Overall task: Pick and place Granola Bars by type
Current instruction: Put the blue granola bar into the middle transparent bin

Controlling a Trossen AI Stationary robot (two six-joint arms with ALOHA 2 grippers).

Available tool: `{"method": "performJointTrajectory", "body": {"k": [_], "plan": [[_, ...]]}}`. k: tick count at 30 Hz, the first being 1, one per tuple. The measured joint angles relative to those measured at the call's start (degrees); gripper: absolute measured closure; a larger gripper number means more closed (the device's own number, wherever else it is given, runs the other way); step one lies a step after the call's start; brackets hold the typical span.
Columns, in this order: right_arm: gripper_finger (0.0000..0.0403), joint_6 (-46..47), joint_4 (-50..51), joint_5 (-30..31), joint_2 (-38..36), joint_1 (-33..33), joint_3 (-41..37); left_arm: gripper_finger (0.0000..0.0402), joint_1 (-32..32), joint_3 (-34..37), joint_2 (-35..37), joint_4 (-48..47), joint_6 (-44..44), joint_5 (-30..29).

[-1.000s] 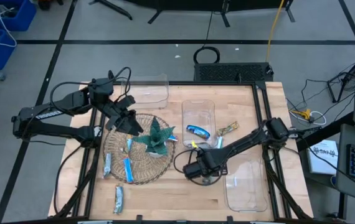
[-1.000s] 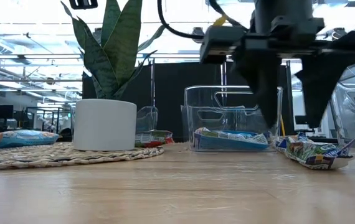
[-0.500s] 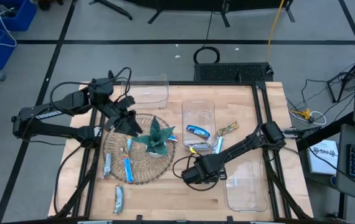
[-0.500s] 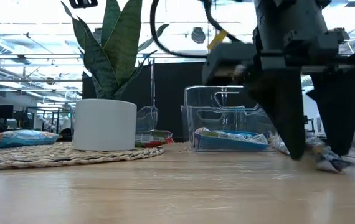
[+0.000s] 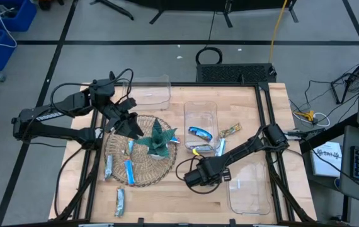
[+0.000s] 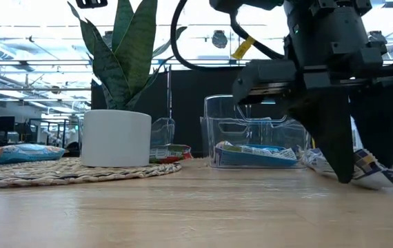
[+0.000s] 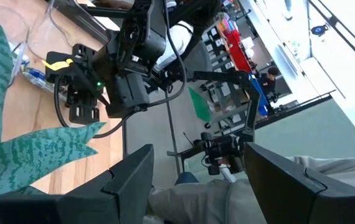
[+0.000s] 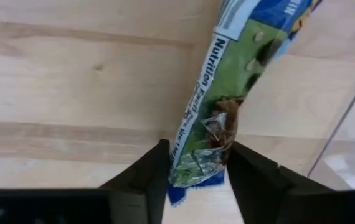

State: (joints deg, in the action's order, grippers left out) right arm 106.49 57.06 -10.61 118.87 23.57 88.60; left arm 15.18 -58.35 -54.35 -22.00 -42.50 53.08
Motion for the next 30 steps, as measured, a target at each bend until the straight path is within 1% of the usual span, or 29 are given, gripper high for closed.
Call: {"method": "performJointTrajectory", "body": {"k": [6,9,11,16,19,21,23,25,28,30], "plan": [[0.0380,-2.84,-2.14,-0.80,-0.32,0.00,0.00,0.0149,0.00,0.00,0.00,0.00,0.00,-0.02],[0.0386,-4.07,-1.90,-1.88,-1.33,0.00,0.34,0.0149,0.02,0.00,-0.01,0.00,0.04,-0.02],[0.0387,-5.16,0.57,-1.93,-3.15,0.00,1.76,0.0149,0.02,0.00,-0.02,0.00,0.15,-0.02],[0.0391,-8.95,13.44,-1.25,-9.09,0.13,10.49,0.0149,0.02,0.00,0.00,0.01,0.75,-0.69],[0.0393,-12.69,20.64,0.05,-12.28,-0.55,15.70,0.0149,0.00,0.00,0.00,0.00,1.46,-2.21],[0.0393,-18.12,24.56,0.97,-13.80,-2.97,18.87,0.0149,0.05,0.00,0.00,-0.01,1.70,-3.70],[0.0393,-25.72,27.15,3.58,-14.52,-7.16,20.23,0.0149,0.13,0.00,0.00,-0.04,1.75,-6.53],[0.0393,-34.95,26.95,6.24,-14.42,-12.42,20.37,0.0149,0.14,0.00,0.00,-0.39,1.74,-10.64],[0.0393,-49.50,24.16,8.56,-13.32,-20.50,20.33,0.0149,0.16,0.00,0.00,-0.46,0.20,-18.88],[0.0393,-57.42,22.35,10.92,-12.53,-25.36,19.56,0.0149,0.20,0.00,-0.02,-0.46,-0.80,-23.26]]}}
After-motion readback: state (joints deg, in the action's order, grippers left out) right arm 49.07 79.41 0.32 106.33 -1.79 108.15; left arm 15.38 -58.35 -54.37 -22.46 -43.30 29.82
